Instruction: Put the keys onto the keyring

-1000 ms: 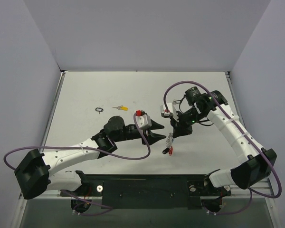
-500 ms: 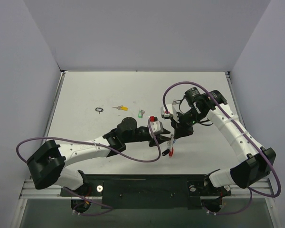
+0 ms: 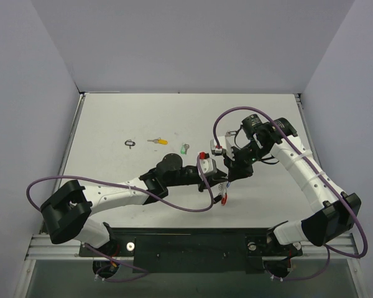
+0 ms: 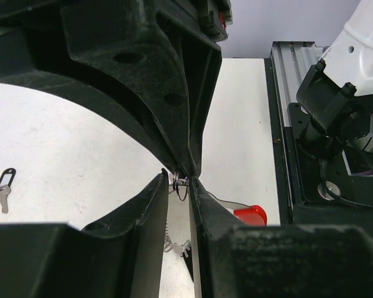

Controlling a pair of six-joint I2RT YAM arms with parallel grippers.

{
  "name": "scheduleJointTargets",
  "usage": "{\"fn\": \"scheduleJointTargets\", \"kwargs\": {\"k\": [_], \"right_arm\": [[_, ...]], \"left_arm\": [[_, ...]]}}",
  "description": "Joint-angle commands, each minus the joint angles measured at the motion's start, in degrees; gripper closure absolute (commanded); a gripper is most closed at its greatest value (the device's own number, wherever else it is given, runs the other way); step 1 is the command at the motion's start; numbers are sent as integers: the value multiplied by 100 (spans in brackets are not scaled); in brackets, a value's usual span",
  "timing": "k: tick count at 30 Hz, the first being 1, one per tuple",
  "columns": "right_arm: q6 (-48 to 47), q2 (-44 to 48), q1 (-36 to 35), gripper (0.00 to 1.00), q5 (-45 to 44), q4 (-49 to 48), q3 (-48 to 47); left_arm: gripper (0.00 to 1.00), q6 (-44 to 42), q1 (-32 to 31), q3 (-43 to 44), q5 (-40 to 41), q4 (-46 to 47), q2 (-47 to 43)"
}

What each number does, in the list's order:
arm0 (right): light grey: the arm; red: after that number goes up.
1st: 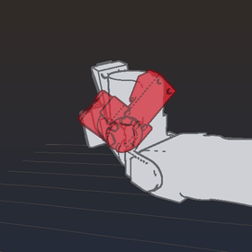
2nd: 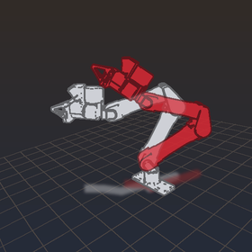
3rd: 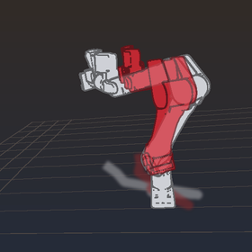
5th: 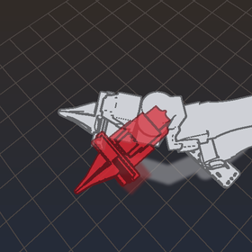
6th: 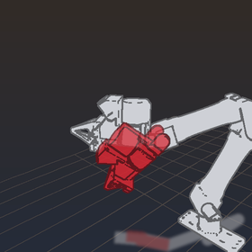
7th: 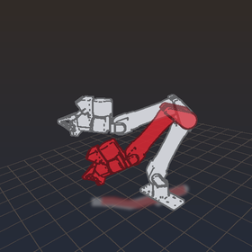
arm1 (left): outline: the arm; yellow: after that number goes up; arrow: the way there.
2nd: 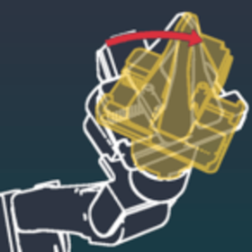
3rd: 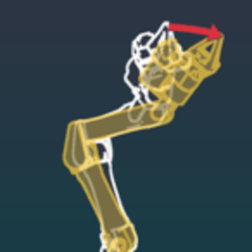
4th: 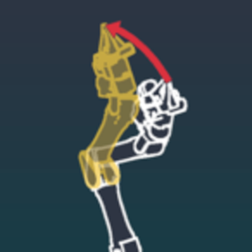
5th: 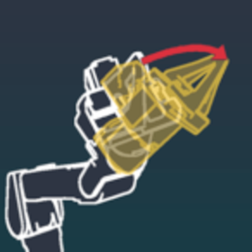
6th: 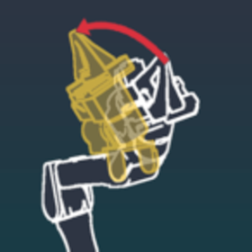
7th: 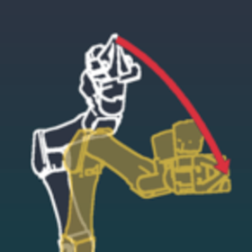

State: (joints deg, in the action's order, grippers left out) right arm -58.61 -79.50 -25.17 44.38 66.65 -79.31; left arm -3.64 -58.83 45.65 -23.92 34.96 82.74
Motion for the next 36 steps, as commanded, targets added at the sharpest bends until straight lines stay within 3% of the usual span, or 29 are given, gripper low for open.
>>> {"fn": "scheduleJointTargets", "kwargs": {"k": [1,11,16,20,21,22,24,26,31,36], "right_arm": [[-63,40,12,100,229,287,-129],[-54,49,12,100,255,278,-137],[-45,67,29,100,273,278,-137],[-28,111,126,100,395,269,-120],[-28,154,170,98,544,278,-103],[-36,189,301,82,632,261,-85],[-106,330,564,68,975,243,-41],[-238,470,828,62,1396,243,29],[-309,655,1224,61,2310,252,135],[-326,699,1225,60,2637,225,161]], "left_arm": [[71,12,-32,269,10,336,14],[78,12,-32,260,28,319,-4],[100,-31,-32,348,-60,99,32],[100,90,-32,235,98,107,-38],[100,152,-32,147,238,386,-126],[100,327,-41,-71,309,580,-170],[100,818,-32,-510,633,1467,-319],[100,1345,-24,-906,941,2547,-434],[100,2068,-32,-1313,1478,4876,-250],[100,2455,-32,-1348,1882,5688,-65]]}}
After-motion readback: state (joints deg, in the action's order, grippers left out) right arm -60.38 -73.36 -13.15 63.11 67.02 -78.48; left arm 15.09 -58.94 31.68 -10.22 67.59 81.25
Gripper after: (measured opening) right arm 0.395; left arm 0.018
